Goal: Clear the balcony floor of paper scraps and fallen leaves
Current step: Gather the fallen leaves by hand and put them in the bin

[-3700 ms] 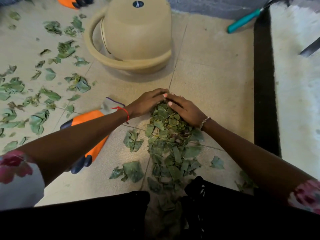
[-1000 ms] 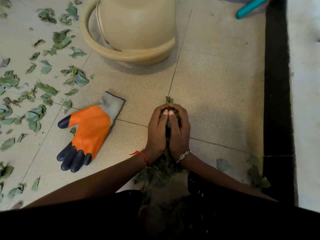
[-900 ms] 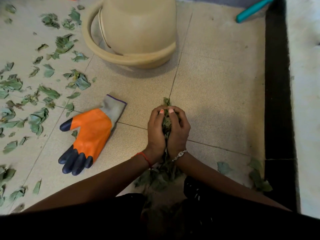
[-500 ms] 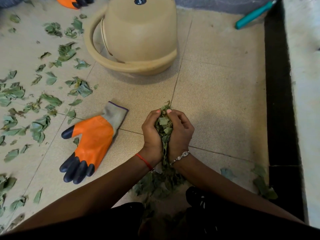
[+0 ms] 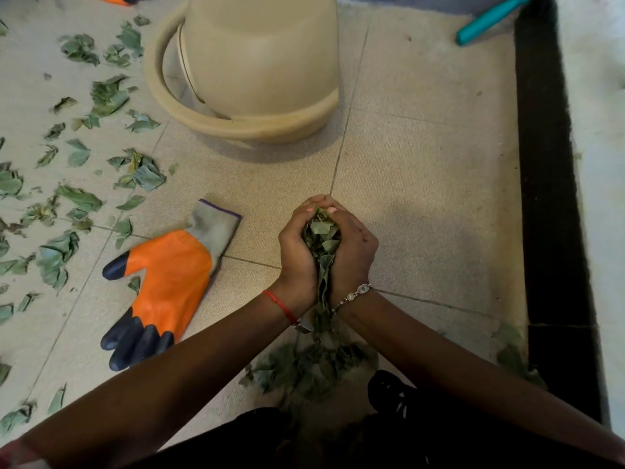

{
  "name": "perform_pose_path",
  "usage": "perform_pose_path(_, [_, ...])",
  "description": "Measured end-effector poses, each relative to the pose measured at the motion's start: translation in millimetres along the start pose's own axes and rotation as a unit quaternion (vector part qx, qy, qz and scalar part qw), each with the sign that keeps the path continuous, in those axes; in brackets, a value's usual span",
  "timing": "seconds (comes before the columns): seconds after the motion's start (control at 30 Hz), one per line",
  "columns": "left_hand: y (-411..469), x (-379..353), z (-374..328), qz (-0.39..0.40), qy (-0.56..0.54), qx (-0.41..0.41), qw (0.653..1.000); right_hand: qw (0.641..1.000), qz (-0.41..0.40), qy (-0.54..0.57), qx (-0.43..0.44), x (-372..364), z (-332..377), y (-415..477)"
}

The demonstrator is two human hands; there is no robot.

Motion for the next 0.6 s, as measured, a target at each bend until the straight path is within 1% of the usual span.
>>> perform_pose_path(0.1, [4,-8,-2,-0.008,-0.007,0.004,1.000,1.000,-0.002,0.012,-0.019,-5,8,3])
perform_pose_path(0.2, [6,-17,-8,-0.029,-0.009,0.007,1.000,1.000,-0.011,-0.006,-0.004,-13,25,4])
perform_pose_path(0.3, [-2,-30,-11,-0.049,-0.011,0.018,0.999,1.000,-0.027,0.001,0.016,-18,46,-2])
perform_pose_path(0.37, [-15,-43,-18,-0.059,-0.014,0.034,0.998,1.000,-0.023,-0.007,0.019,-22,64,-11])
perform_pose_path(0.43, [-35,-62,-30,-0.064,-0.048,0.054,0.995,1.000,-0.017,-0.015,0.000,-32,87,-28])
perform_pose_path(0.5, [-68,-94,-51,-0.066,-0.073,0.069,0.993,1.000,-0.009,-0.013,-0.012,-47,124,-52])
perform_pose_path(0.53, [-87,-111,-66,-0.066,-0.058,0.064,0.994,1.000,-0.006,-0.015,-0.017,-57,150,-69])
perform_pose_path(0.6, [-130,-139,-111,-0.087,0.051,0.006,0.995,1.000,0.004,-0.021,-0.020,-79,204,-111])
Point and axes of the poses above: each hand's wrist, its own y-axis towards the middle knuckle, its own x-axis out of the back of the hand, z = x × y, the point moved 10 cm from there along y, towards the middle knuckle, and after that the axes turned 9 degrees about -z, right-handed, at the moved point
